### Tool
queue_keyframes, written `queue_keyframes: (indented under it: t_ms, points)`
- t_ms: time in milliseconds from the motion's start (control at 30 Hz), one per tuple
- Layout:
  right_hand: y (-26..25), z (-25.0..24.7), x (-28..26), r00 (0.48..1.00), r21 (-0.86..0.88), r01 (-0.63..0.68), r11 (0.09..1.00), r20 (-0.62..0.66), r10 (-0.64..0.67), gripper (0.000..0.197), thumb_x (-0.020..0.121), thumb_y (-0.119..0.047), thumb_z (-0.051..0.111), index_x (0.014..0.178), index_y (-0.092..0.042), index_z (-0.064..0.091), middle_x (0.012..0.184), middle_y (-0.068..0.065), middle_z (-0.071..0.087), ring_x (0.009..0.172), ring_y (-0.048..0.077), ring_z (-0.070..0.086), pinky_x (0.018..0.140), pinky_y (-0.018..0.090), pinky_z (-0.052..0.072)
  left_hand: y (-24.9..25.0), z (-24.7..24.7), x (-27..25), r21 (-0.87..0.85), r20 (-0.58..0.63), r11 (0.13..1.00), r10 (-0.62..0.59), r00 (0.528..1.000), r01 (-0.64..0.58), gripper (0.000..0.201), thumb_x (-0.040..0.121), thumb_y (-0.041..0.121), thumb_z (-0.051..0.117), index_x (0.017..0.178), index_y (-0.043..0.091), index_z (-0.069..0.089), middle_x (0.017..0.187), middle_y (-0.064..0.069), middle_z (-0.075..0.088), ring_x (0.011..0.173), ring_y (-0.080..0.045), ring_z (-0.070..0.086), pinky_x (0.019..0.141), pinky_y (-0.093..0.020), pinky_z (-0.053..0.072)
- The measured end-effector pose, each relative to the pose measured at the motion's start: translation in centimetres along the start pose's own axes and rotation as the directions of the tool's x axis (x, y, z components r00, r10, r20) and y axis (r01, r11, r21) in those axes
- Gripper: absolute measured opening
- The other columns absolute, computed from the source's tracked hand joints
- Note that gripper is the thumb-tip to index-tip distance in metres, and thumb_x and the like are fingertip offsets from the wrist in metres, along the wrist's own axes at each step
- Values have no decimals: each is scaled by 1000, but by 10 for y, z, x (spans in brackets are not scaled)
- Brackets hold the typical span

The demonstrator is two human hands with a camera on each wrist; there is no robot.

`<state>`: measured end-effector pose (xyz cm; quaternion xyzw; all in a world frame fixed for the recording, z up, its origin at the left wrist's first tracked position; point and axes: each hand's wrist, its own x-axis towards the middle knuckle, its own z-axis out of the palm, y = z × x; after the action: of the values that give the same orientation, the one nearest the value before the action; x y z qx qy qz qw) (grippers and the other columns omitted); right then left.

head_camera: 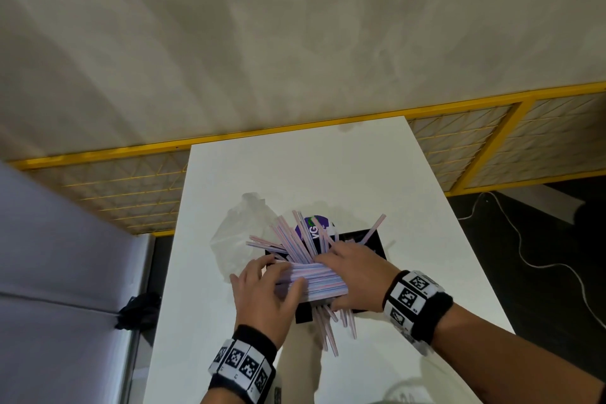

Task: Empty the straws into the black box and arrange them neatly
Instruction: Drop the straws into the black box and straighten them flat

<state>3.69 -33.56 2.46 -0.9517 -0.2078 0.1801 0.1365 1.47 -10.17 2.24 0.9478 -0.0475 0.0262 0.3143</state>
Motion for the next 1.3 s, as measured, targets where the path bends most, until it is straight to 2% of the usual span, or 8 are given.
queue_keyframes:
  t_ms: [200,333,467,700,833,1033,1200,1300]
  points:
    - [7,-10,-14,994,-151,-75,986,65,86,78,77,-64,69,141,-27,43,131,1,52,115,25,53,99,42,43,-9,-3,6,-114,20,987,-114,993,115,54,85,43,77,135,31,60,149,-3,37,138,-21,37,114,-36,34]
    - [5,-10,-7,993,-131,-63,989,93,76,72,80,-59,69,138,-24,47,130,2,54,118,26,53,100,43,45,-1,1,5,-200,68,975,-83,994,95,46,88,34,74,130,21,61,131,6,47,118,-6,49,106,-32,47]
    - [2,-8,1,992,-119,-31,992,118,45,66,78,-54,74,131,-21,52,125,4,56,117,26,49,99,43,45,8,9,-5,-179,92,981,-56,994,72,58,84,56,64,129,19,62,122,14,47,115,-5,49,100,-21,45]
    - [-1,-8,3,995,-53,-21,998,93,26,79,74,-57,75,140,-29,44,124,2,57,114,24,53,98,42,47,4,20,-20,28,232,995,84,969,-93,72,97,65,40,152,18,39,161,3,31,156,-16,9,127,-35,10]
    - [-2,-7,5,992,-34,-34,999,117,38,66,73,-58,74,126,-29,46,107,-2,68,95,24,67,84,37,55,13,24,-21,127,343,958,201,917,-257,71,99,68,25,153,23,38,158,8,37,152,-14,19,127,-35,-4]
    - [-2,-12,10,989,-2,-25,1000,147,25,70,68,-60,72,125,-30,46,106,-3,69,93,26,66,91,40,51,19,27,-2,205,474,927,188,860,-315,68,100,67,17,158,32,24,162,10,30,153,-14,17,124,-41,-9]
    - [-4,-16,6,995,-13,-1,1000,102,3,72,65,-58,77,126,-29,50,111,-3,63,102,23,58,89,39,49,15,26,16,321,481,854,225,847,-409,74,96,67,6,153,31,36,140,8,51,129,-16,44,118,-40,7]
    - [-6,-17,-3,1000,-47,8,999,29,-6,72,73,-56,73,135,-29,48,120,-3,56,109,20,53,95,42,46,15,23,28,319,475,851,238,847,-418,66,97,67,23,144,31,49,128,7,55,116,-18,50,111,-37,27]
